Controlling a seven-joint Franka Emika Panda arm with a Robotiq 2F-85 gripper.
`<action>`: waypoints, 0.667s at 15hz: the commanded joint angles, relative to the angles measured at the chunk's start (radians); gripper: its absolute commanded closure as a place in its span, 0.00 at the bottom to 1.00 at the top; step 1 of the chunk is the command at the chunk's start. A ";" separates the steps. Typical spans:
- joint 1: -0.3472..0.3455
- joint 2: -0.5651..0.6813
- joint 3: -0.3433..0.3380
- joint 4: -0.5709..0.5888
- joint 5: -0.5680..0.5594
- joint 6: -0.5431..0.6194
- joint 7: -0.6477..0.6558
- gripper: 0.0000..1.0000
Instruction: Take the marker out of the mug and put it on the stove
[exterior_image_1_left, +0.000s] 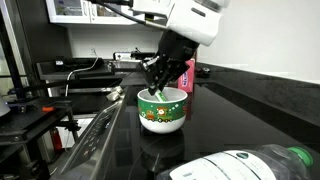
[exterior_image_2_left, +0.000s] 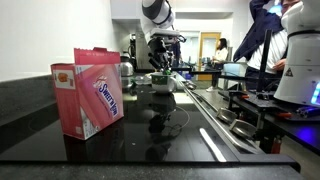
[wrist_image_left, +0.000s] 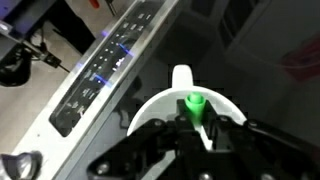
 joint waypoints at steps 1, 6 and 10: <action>0.003 -0.089 -0.009 -0.035 0.000 -0.048 0.013 0.95; 0.052 -0.233 -0.025 -0.083 -0.111 0.001 0.057 0.95; 0.140 -0.280 0.011 -0.111 -0.295 0.127 0.090 0.95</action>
